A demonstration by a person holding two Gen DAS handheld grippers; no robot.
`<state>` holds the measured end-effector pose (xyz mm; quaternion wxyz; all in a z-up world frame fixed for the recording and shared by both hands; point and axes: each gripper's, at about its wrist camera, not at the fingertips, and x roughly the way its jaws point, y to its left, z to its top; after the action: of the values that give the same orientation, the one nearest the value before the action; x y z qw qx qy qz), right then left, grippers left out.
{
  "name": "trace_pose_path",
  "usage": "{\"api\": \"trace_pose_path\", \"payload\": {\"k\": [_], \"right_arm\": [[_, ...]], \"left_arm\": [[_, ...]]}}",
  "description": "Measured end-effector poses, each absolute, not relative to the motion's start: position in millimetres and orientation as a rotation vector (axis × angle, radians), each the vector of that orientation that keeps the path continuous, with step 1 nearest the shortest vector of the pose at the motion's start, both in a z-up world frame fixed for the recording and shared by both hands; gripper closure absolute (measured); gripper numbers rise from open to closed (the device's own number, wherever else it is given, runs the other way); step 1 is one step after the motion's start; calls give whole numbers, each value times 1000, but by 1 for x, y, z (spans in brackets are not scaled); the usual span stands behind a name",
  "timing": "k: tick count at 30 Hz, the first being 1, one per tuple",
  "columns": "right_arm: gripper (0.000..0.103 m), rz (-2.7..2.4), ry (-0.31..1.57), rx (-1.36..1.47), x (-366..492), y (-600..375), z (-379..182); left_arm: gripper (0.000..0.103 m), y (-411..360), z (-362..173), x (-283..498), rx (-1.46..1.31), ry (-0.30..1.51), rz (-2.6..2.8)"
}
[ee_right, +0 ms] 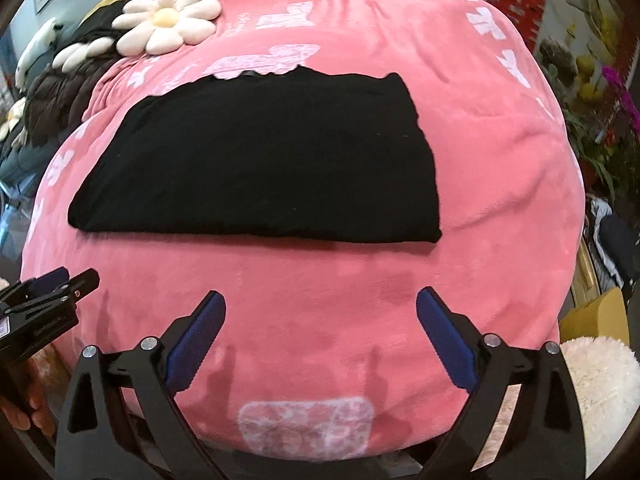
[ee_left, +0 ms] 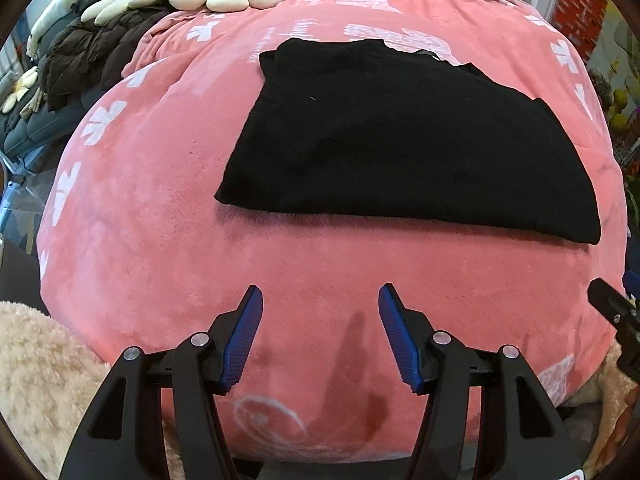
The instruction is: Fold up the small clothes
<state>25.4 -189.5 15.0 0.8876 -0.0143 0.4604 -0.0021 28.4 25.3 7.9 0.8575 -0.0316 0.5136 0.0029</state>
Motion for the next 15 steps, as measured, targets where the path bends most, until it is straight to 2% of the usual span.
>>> {"api": "trace_pose_path", "payload": {"k": [3, 7, 10, 15], "right_arm": [[9, -9, 955, -26, 26, -190, 16], [9, -30, 953, 12, 26, -200, 18], [9, -42, 953, 60, 30, -211, 18], [9, -38, 983, 210, 45, -241, 16]], "left_arm": [[44, 28, 10, 28, -74, 1070, 12], [32, 64, 16, 33, -339, 1045, -14], [32, 105, 10, 38, -589, 1032, 26], [32, 136, 1, 48, -737, 1025, 78]]}}
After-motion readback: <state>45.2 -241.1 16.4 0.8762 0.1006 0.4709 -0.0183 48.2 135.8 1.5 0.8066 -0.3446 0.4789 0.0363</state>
